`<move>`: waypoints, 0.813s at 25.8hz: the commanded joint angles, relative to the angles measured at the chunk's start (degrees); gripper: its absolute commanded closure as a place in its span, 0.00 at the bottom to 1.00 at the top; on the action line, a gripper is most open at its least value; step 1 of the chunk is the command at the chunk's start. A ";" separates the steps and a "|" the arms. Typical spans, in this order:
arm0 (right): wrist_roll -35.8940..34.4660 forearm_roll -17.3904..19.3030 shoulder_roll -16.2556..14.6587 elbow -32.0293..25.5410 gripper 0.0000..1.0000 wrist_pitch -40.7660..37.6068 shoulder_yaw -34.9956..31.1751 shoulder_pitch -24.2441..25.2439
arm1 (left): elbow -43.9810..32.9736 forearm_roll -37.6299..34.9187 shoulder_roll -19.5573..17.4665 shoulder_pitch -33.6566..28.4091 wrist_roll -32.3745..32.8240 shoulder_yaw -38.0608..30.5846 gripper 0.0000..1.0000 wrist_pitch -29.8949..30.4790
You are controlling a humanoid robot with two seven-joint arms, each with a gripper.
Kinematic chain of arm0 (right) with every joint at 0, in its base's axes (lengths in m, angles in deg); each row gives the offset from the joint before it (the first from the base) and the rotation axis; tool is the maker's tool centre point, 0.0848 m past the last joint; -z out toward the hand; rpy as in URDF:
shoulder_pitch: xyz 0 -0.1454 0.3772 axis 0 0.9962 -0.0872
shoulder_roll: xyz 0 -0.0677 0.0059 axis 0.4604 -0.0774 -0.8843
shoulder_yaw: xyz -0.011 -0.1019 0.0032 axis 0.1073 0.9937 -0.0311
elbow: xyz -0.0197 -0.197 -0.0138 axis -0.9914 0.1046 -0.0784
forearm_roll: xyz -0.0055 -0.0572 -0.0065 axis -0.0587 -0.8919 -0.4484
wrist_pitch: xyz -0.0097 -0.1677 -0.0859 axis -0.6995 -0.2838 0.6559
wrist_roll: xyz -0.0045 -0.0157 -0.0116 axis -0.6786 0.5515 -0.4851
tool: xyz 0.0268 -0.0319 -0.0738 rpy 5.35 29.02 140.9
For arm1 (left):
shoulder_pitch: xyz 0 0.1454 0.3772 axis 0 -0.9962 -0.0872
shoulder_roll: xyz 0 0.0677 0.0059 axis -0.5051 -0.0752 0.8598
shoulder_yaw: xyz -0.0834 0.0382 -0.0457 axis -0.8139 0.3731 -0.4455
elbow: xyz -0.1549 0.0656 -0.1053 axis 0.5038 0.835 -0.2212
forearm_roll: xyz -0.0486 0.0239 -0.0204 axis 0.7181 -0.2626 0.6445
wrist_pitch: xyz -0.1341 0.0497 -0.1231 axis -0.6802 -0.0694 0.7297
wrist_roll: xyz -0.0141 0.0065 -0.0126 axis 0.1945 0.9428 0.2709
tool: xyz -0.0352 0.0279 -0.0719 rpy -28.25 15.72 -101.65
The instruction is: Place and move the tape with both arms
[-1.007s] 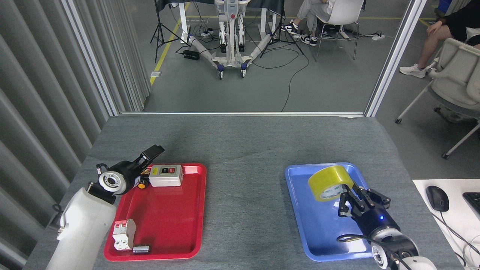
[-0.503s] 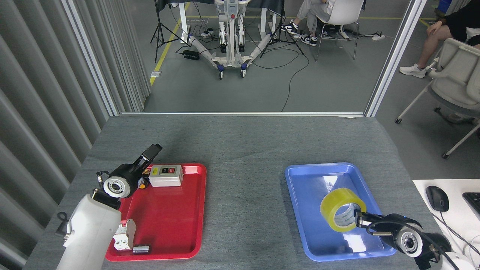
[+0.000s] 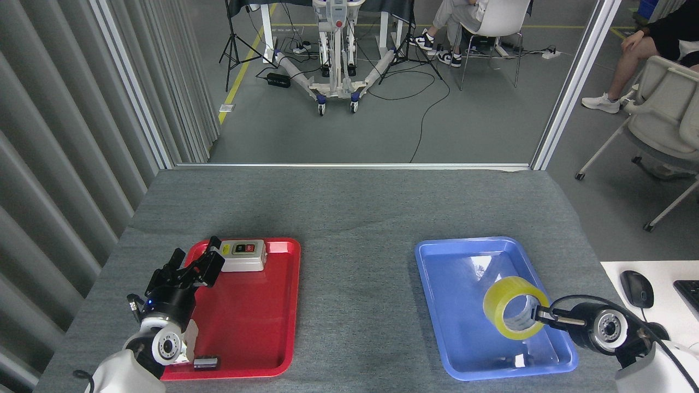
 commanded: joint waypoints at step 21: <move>-0.84 3.57 -0.70 9.38 0.51 -1.50 7.38 -4.93 | -10.37 -27.96 -3.77 -9.07 -4.21 -0.54 0.00 -0.71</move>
